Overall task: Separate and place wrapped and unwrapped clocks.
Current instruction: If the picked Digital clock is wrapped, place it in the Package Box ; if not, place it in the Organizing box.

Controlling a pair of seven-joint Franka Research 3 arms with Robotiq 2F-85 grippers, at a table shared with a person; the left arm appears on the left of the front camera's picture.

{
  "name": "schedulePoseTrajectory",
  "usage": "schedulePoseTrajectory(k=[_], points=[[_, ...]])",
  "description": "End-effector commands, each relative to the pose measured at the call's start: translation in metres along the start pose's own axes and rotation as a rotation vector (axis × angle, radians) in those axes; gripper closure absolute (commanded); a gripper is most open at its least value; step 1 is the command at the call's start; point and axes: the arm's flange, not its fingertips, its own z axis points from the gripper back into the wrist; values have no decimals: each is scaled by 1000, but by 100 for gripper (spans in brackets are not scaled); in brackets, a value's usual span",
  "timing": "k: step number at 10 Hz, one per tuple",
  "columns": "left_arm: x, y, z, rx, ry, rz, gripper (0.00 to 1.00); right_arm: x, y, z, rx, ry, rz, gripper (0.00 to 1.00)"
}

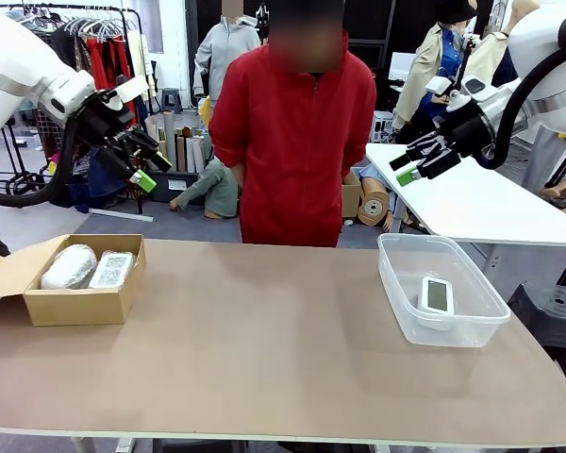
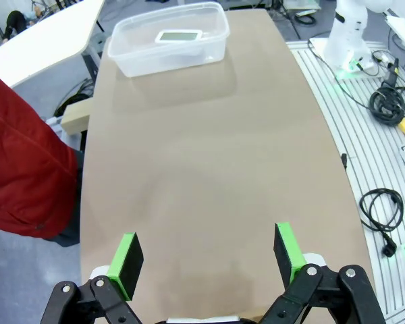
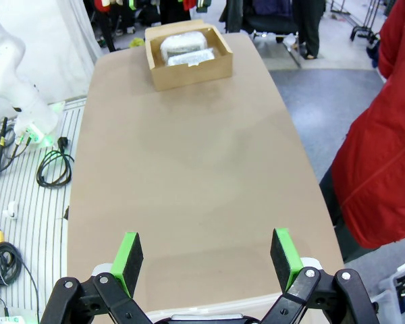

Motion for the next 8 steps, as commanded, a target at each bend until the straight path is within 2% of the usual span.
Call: schedulePoseTrajectory(k=[1, 8], points=[[1, 0, 1, 4, 6, -3, 0, 1, 3, 0, -2, 0, 5, 0], [1, 0, 1, 4, 6, -3, 0, 1, 3, 0, -2, 0, 5, 0]])
